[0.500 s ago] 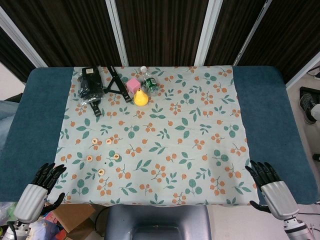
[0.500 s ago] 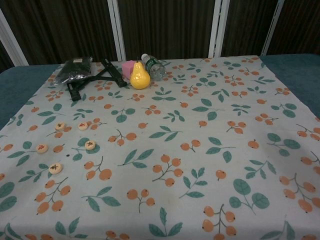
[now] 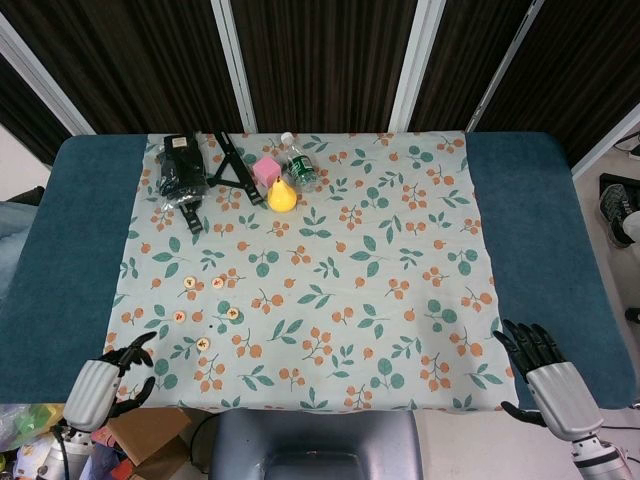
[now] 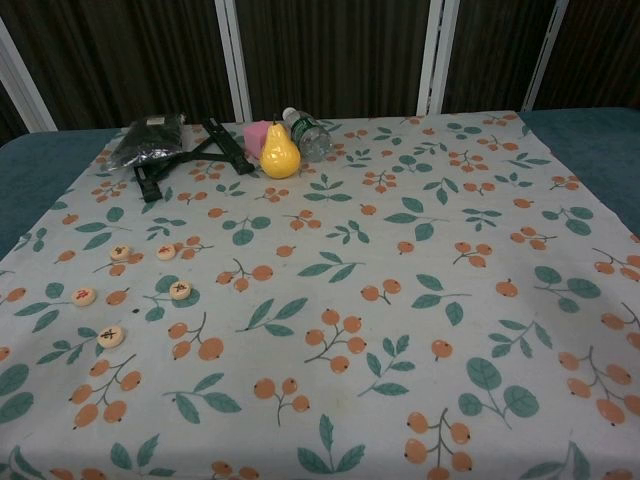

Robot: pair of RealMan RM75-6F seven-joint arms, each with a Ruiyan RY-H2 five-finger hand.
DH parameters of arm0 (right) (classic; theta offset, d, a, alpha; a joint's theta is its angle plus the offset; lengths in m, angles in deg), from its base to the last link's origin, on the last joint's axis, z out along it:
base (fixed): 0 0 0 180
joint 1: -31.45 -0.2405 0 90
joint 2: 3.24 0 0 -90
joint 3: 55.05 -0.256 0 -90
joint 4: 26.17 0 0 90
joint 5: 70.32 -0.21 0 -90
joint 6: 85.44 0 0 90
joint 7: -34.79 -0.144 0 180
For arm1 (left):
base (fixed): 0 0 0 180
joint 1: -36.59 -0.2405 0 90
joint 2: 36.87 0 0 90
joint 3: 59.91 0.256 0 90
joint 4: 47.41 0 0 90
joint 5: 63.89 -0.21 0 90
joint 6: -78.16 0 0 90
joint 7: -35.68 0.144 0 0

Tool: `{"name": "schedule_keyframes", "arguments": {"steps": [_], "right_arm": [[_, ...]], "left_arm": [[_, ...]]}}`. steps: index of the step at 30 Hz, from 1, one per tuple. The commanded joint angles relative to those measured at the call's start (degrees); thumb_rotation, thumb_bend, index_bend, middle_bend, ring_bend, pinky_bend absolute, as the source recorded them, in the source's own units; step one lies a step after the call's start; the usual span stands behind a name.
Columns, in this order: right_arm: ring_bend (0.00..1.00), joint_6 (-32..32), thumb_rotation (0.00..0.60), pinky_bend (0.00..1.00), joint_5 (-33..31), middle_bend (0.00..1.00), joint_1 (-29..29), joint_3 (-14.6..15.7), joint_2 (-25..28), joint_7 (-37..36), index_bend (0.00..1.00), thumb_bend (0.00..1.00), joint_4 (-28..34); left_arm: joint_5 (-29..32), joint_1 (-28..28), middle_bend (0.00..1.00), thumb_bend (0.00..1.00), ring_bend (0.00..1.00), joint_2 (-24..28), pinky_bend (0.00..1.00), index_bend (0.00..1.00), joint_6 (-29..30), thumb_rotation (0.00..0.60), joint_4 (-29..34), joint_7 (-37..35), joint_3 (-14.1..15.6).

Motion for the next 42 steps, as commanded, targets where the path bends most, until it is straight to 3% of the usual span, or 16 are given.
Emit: {"name": "schedule_keyframes", "arguments": {"steps": [1, 6, 17, 42], "right_arm": [[0.00, 0.3, 0.600, 0.05, -0.1, 0.00, -0.1, 0.0, -0.1, 0.2, 0.00, 0.20, 0.0], [0.00, 0.8, 0.600, 0.05, -0.5, 0.00, -0.2, -0.1, -0.2, 0.7, 0.00, 0.20, 0.2], [0.00, 0.5, 0.600, 0.05, -0.5, 0.00, -0.2, -0.1, 0.0, 0.2, 0.00, 0.20, 0.2], [0.00, 0.1, 0.600, 0.05, -0.2, 0.00, 0.0, 0.0, 0.2, -0.3, 0.00, 0.20, 0.0]], "left_arm": [[3.7, 1.6, 1.00, 0.42, 1.00, -4.3, 1.00, 0.32, -5.0, 0.600, -2.4, 3.1, -1.5], [8.4, 3.6, 1.00, 0.42, 1.00, -9.0, 1.00, 0.34, -10.2, 0.600, -4.5, 6.8, -3.6], [12.7, 5.4, 1.00, 0.42, 1.00, -15.3, 1.00, 0.36, -13.6, 0.600, -10.3, 6.2, -5.7], [15.4, 7.7, 1.00, 0.42, 1.00, -19.9, 1.00, 0.39, -16.3, 0.600, -15.3, 6.6, -6.5]]}}
